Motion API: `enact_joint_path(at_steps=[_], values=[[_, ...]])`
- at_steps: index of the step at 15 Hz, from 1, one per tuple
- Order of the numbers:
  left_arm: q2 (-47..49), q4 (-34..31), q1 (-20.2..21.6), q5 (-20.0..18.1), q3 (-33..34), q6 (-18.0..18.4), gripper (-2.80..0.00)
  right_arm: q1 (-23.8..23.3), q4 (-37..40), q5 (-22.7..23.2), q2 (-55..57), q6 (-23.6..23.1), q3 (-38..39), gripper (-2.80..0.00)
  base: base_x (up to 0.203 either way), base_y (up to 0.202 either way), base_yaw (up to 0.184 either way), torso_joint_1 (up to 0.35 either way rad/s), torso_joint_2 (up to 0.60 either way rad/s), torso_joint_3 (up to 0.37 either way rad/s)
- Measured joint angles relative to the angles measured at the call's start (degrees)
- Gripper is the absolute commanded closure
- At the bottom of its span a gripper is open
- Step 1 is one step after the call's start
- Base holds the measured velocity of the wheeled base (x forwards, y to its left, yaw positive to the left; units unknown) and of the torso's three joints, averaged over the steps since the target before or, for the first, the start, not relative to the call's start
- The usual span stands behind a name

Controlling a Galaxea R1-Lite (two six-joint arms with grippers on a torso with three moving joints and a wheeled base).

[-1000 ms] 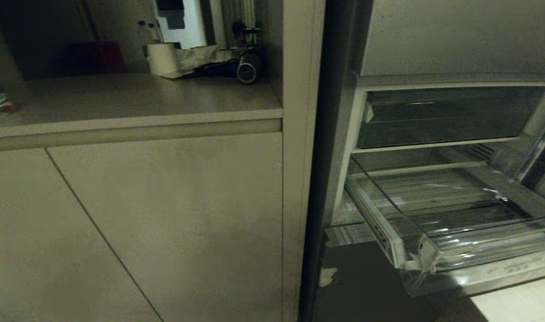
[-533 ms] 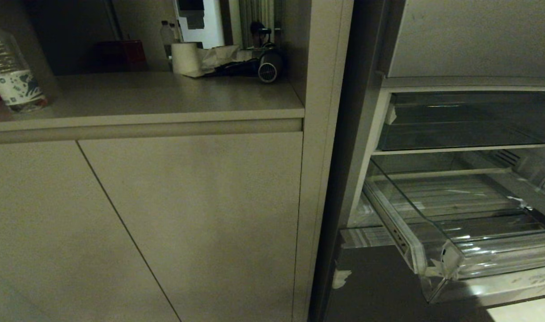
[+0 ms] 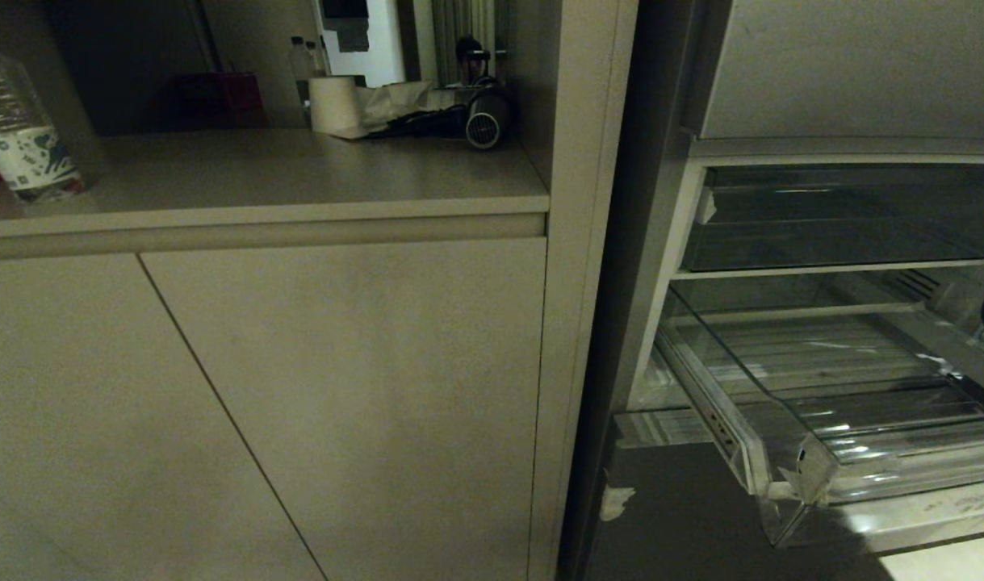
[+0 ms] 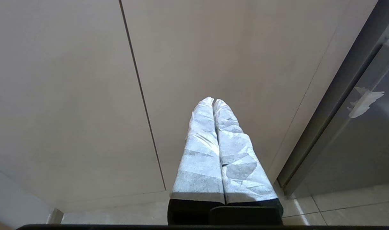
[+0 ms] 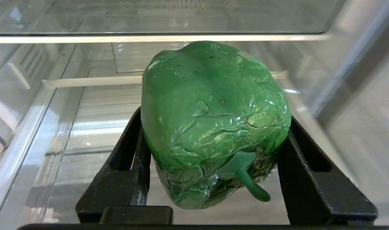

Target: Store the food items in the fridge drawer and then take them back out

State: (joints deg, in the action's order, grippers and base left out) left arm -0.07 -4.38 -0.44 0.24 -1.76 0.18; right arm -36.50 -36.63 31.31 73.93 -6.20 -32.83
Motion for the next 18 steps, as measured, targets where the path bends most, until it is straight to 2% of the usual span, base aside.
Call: enact_joint_path(at_steps=[6, 7, 8, 17, 18], values=[[0.0, 0.0, 0.0, 0.0, 0.0, 0.0, 0.00, 1.7, 0.0, -0.3, 12.3, 0.3, -7.5, 0.00, 0.000, 0.000, 0.000, 0.000, 0.00, 0.000], [0.0, 0.0, 0.0, 0.0, 0.0, 0.0, 0.00, 1.7, 0.0, -0.3, 13.3, 0.3, -8.2, -1.17, 0.000, 0.000, 0.000, 0.000, 0.00, 0.000], [0.0, 0.0, 0.0, 0.0, 0.0, 0.0, 0.00, 1.8, 0.0, -0.3, 14.2, 0.2, -8.7, -2.80, 0.000, 0.000, 0.000, 0.000, 0.00, 0.000], [0.0, 0.0, 0.0, 0.0, 0.0, 0.0, 0.00, 1.7, 0.1, -0.4, 15.7, 1.0, -9.2, -2.80, 0.000, 0.000, 0.000, 0.000, 0.00, 0.000], [0.0, 0.0, 0.0, 0.0, 0.0, 0.0, 0.00, 1.7, 0.1, -0.5, 15.0, 1.1, -9.0, 0.00, 0.000, 0.000, 0.000, 0.000, 0.00, 0.000]])
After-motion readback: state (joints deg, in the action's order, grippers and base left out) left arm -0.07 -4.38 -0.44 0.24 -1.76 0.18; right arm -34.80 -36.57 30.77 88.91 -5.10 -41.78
